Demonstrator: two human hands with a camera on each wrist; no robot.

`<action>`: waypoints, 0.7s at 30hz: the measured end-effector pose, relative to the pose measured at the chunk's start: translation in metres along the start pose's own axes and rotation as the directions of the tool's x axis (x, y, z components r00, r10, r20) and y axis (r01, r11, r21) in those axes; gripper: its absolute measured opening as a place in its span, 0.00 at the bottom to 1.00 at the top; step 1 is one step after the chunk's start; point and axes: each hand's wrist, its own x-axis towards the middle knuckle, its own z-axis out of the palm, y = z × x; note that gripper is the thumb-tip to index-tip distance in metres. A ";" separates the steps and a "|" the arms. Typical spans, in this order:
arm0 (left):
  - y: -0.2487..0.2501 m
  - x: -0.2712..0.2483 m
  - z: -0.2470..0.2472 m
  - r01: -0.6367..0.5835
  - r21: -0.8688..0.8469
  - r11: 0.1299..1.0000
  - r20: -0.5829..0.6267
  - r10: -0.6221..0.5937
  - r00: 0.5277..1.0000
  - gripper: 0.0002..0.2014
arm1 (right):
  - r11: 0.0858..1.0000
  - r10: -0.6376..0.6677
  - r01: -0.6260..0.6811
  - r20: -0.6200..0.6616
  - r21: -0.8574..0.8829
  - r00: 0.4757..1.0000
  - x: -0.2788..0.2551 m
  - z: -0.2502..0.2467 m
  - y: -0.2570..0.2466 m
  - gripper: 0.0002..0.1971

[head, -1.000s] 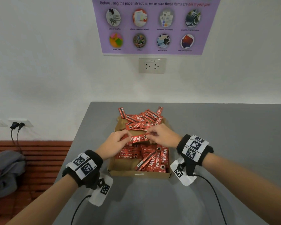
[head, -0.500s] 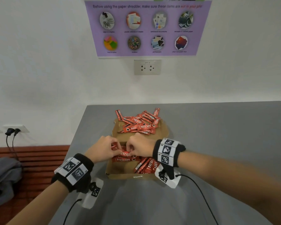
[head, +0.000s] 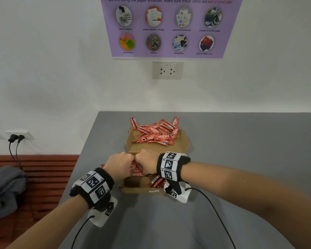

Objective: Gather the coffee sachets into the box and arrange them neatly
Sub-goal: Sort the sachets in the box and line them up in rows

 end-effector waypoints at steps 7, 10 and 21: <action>0.000 0.004 0.006 0.031 0.026 0.999 0.001 -0.031 1.000 0.18 | 0.999 0.034 -0.034 -0.027 -0.015 0.999 -0.002 -0.001 0.002 0.10; 0.000 0.005 0.007 0.024 0.013 1.000 0.013 -0.024 1.000 0.19 | 0.999 0.029 -0.029 -0.018 -0.025 0.999 -0.002 0.000 0.003 0.12; 0.000 -0.004 -0.008 0.006 -0.384 0.923 -0.134 -0.062 0.989 0.18 | 0.997 0.038 -0.026 -0.174 0.071 0.984 -0.008 -0.007 0.016 0.13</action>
